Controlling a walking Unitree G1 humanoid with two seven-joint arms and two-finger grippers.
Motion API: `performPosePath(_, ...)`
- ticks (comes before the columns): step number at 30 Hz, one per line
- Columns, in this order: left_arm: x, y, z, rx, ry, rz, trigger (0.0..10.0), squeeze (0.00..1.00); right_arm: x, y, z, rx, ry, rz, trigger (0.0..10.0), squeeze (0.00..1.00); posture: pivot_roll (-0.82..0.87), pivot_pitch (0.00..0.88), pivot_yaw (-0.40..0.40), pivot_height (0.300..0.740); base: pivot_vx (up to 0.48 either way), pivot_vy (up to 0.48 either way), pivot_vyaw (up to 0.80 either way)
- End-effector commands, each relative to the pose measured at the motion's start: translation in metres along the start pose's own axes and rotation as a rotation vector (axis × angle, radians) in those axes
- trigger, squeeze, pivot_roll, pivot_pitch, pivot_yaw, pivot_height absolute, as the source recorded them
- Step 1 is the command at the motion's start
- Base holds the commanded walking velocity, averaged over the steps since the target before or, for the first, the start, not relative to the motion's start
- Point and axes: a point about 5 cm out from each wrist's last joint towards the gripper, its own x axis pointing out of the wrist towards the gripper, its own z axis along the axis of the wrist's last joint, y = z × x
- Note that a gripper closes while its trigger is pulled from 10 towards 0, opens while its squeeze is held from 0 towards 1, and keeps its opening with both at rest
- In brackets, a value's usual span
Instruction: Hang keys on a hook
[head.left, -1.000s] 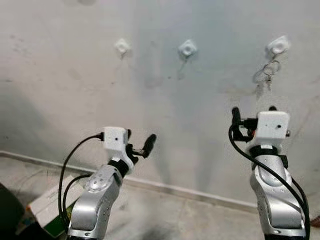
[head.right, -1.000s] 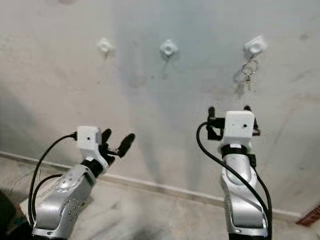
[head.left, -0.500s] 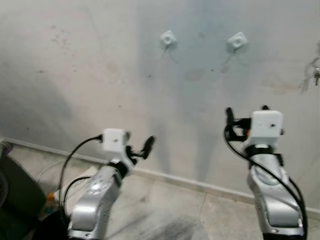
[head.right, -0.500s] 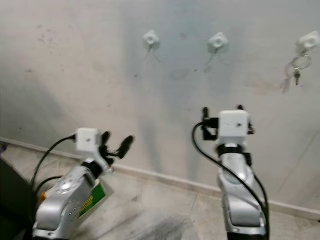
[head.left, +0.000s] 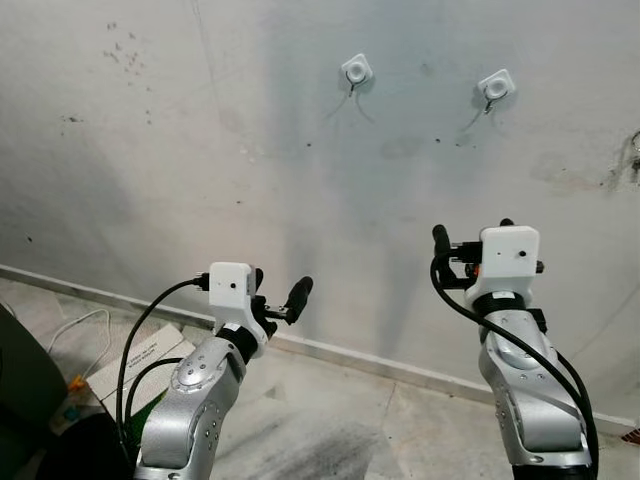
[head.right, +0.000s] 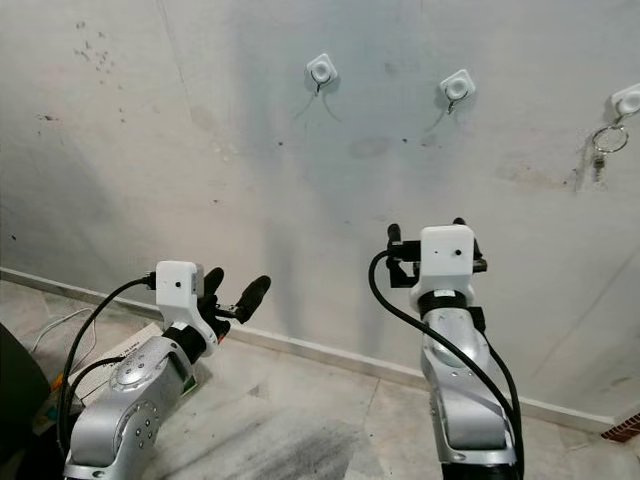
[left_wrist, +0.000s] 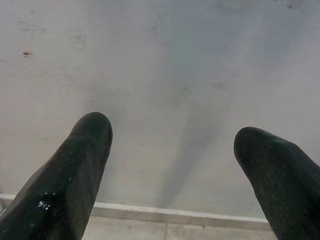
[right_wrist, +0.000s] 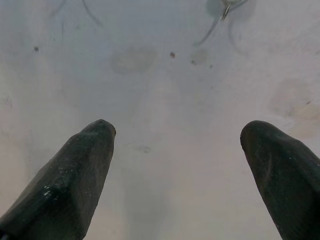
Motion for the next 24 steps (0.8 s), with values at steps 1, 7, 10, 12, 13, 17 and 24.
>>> performPosePath(1,0.0017,0.0020,0.0002,0.002,-0.001,0.005,10.0,0.00,0.0027,0.0028,-0.0003,0.007,0.001,0.004,10.0,0.00,-0.04,0.000,0.059,0.740,0.000,0.000,0.00)
performPosePath(7,0.0042,-0.0018,-0.0041,-0.020,0.008,0.000,10.0,0.00,0.0050,0.0005,-0.0012,0.010,-0.005,-0.008,10.0,0.00,-0.06,0.000,0.084,0.740,0.000,0.000,-0.22)
performPosePath(10,0.0056,-0.0042,-0.0061,-0.041,0.016,-0.015,10.0,0.00,0.0047,-0.0017,-0.0010,0.006,-0.005,-0.016,10.0,0.00,-0.07,0.000,0.087,0.740,0.000,0.000,-0.72)
performPosePath(12,0.0063,-0.0039,-0.0057,-0.042,0.015,-0.016,10.0,0.00,0.0049,-0.0022,-0.0009,0.006,-0.005,-0.018,10.0,0.00,-0.07,0.000,0.087,0.740,0.000,0.000,-0.80)
performPosePath(13,0.0067,-0.0032,-0.0057,-0.039,0.018,-0.013,10.0,0.00,0.0049,-0.0024,-0.0010,0.007,-0.004,-0.019,10.0,0.00,-0.07,0.000,0.087,0.740,0.000,0.000,-0.80)
performPosePath(17,0.0095,-0.0015,-0.0049,-0.079,0.016,-0.005,10.0,0.00,0.0063,-0.0018,-0.0014,0.009,-0.003,-0.023,10.0,0.00,-0.07,0.000,0.088,0.740,0.000,0.000,-0.80)
performPosePath(24,0.0106,0.0010,-0.0034,-0.050,0.007,0.017,10.0,0.00,0.0079,0.0008,-0.0035,0.017,0.002,-0.026,10.0,0.00,-0.07,0.000,0.099,0.740,0.000,0.000,-0.80)
